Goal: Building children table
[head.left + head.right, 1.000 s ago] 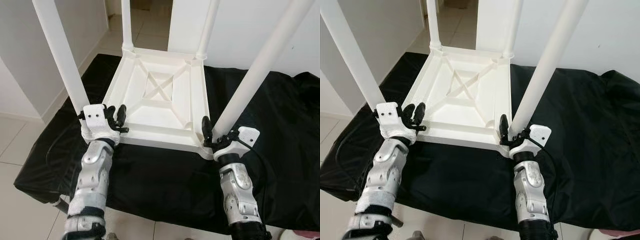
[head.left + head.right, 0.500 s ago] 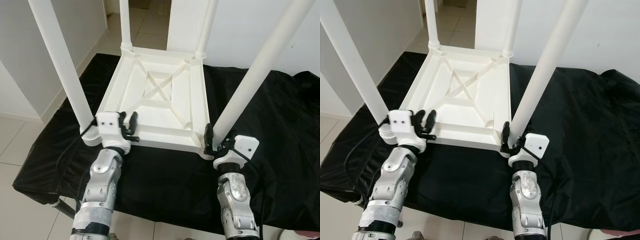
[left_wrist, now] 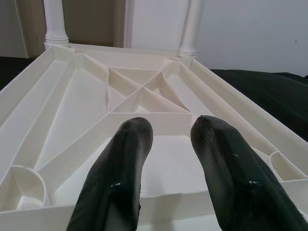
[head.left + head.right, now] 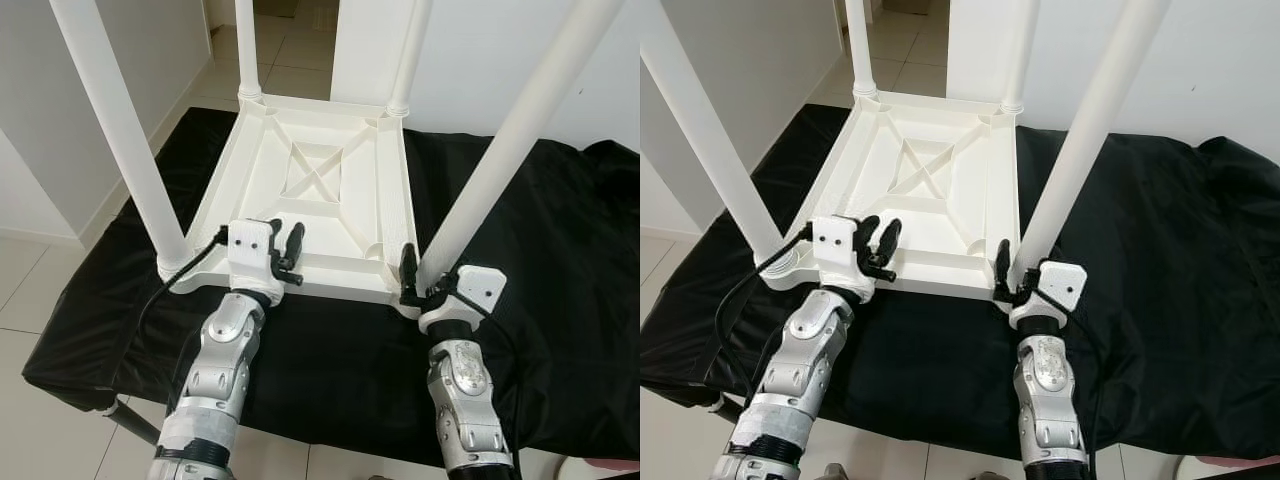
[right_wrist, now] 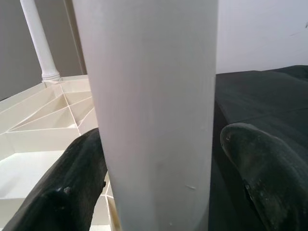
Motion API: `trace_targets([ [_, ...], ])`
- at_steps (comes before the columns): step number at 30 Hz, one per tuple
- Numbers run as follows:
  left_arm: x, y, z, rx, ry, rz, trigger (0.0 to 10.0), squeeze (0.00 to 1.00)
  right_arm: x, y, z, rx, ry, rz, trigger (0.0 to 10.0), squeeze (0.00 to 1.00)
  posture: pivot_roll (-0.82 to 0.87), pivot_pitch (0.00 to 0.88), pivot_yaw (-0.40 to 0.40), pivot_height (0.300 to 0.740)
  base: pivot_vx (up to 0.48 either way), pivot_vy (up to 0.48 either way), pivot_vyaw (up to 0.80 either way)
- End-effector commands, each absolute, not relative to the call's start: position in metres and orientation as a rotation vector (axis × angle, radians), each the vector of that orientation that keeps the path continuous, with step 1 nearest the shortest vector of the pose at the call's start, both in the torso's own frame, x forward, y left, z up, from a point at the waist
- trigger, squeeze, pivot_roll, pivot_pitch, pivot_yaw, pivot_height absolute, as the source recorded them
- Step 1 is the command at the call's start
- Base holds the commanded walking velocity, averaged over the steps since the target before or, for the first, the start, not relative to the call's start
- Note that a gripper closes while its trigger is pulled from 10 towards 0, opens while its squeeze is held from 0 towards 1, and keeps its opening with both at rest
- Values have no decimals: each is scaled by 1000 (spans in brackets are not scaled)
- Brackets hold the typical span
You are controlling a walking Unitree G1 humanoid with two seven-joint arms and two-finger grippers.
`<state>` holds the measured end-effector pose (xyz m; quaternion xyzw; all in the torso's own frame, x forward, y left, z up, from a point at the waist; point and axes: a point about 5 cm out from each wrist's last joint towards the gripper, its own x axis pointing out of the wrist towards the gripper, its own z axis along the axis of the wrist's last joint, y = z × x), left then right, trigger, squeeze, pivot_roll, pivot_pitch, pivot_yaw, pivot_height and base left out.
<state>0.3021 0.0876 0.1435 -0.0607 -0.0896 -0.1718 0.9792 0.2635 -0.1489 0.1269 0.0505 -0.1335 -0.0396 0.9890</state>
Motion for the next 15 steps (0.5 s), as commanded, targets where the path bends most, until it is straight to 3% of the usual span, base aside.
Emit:
trace_targets([
  [1, 300, 85, 143, -109, -180, -389, 10000, 0, 264, -150, 124, 101, -247, -85, 10000, 0, -60, 0, -21, 740, 0, 0, 0],
  [15, 304, 90, 139, -90, -179, -373, 10000, 0, 265, -146, 116, 68, -206, -41, 10000, 0, -63, 0, -11, 740, 0, 0, 0],
])
